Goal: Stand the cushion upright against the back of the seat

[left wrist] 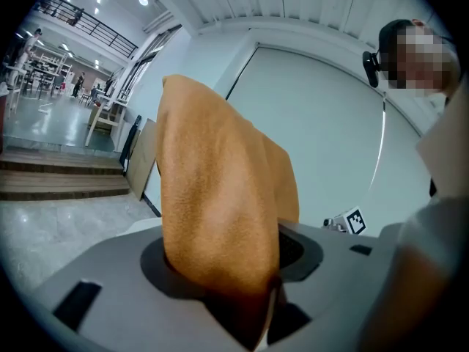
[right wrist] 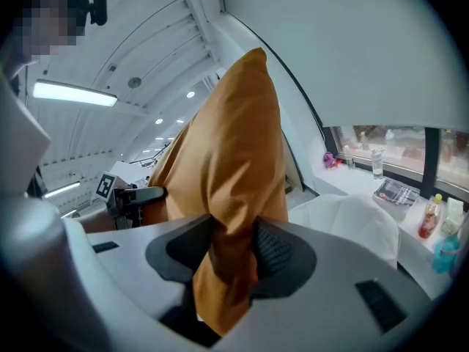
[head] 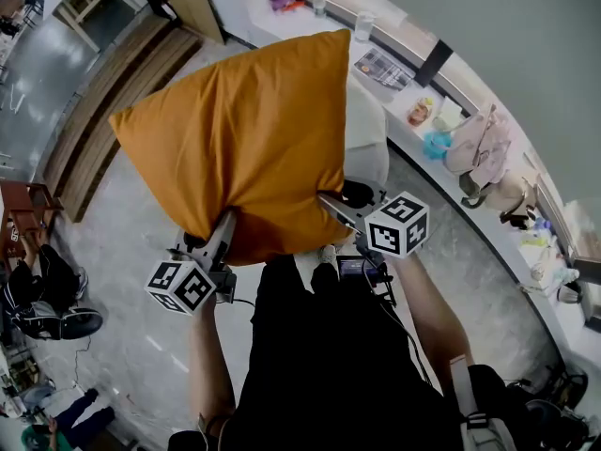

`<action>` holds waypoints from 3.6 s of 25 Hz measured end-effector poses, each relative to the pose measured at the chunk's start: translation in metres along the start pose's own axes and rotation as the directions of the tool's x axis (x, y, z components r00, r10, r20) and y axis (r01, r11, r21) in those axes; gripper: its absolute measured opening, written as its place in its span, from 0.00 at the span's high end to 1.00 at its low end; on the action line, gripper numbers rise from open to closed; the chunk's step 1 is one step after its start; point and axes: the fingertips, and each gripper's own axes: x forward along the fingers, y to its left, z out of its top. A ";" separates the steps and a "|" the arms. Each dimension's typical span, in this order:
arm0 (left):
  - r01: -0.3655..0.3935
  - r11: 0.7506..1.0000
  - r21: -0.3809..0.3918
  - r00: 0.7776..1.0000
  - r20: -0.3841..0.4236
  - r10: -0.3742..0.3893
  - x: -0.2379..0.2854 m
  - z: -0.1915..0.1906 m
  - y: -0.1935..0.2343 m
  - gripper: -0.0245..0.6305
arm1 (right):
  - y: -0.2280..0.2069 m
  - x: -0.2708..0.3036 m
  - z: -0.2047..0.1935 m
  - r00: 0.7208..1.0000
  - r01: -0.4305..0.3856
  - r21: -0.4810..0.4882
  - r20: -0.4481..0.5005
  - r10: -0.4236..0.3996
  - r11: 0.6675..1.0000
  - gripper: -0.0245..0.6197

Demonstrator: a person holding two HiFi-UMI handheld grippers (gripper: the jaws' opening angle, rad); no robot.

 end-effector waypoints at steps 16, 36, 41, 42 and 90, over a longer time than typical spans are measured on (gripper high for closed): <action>0.190 0.979 0.067 0.981 0.019 -0.192 0.081 0.069 0.131 0.61 | -0.035 0.125 0.057 0.982 0.185 0.012 0.024 -0.185 0.983 0.68; 0.226 0.974 -0.015 0.966 -0.126 -0.226 0.167 -0.010 0.263 0.62 | -0.118 0.242 -0.026 0.959 0.262 0.122 -0.147 -0.244 0.957 0.68; 0.198 0.980 -0.026 0.968 -0.150 -0.200 0.183 -0.055 0.281 0.62 | -0.147 0.255 -0.069 0.958 0.254 0.151 -0.174 -0.227 0.955 0.68; 0.189 0.982 -0.029 0.969 -0.157 -0.191 0.187 -0.064 0.284 0.62 | -0.153 0.257 -0.078 0.957 0.255 0.160 -0.182 -0.226 0.953 0.68; 0.148 0.977 0.155 0.987 -0.088 -0.136 0.429 -0.182 0.423 0.63 | -0.417 0.401 -0.165 0.924 0.370 0.118 -0.148 -0.353 0.921 0.71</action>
